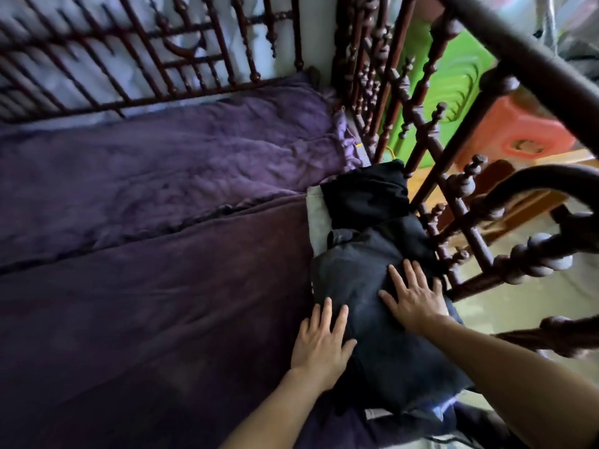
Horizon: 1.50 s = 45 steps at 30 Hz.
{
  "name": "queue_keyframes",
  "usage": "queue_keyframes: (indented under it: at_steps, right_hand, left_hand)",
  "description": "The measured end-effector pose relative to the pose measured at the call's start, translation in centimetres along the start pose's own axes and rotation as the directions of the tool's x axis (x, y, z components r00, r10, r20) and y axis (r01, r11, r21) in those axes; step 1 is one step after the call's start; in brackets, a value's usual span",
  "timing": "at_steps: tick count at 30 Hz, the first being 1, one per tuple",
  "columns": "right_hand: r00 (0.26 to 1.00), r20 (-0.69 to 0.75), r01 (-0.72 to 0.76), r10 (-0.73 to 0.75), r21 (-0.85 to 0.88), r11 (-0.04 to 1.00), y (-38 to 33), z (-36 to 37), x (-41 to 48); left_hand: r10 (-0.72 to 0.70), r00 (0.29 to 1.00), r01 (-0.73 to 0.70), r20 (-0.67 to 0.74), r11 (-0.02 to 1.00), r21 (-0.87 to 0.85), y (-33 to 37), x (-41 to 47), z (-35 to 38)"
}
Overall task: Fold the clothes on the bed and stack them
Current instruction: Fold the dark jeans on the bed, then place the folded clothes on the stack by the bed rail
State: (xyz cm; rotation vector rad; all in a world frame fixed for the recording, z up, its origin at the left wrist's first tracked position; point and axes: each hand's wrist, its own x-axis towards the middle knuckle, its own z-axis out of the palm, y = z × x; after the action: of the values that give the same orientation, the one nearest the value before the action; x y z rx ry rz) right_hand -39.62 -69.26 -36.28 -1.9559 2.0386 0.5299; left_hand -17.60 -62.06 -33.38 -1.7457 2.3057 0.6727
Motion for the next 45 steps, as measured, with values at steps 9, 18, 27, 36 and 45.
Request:
queue_keyframes:
  at_steps: [9,18,27,36,45]
  right_hand:
    - [0.906,-0.110,0.400,-0.408,-0.087,0.912,-16.6,-11.9,-3.6]
    - [0.594,-0.160,0.777,-0.788,-0.141,0.614,-44.8,-12.4,-17.3]
    - [0.323,-0.111,0.929,-0.940,-0.151,0.337,-69.1,-10.8,-32.3]
    - [0.196,-0.092,0.957,-0.976,-0.200,0.211,-86.4,-9.8,-36.7]
    - [0.333,-0.024,0.933,-0.943,-0.134,0.333,-106.1,-7.7,-31.6]
  left_hand:
    - [-0.293,0.951,0.300,-0.097,0.952,0.059,-11.7,-15.4,-5.5]
    - [-0.680,0.710,0.676,-0.185,0.731,-0.094,-29.5,-40.0,-5.1]
    - [-0.852,0.478,0.830,-0.213,0.517,-0.208,-43.3,-62.0,-4.0]
    - [-0.924,0.344,0.873,-0.169,0.381,-0.304,-55.4,-70.1,-3.9]
    - [-0.907,0.390,0.849,-0.161,0.421,-0.319,-76.3,-72.4,-6.7]
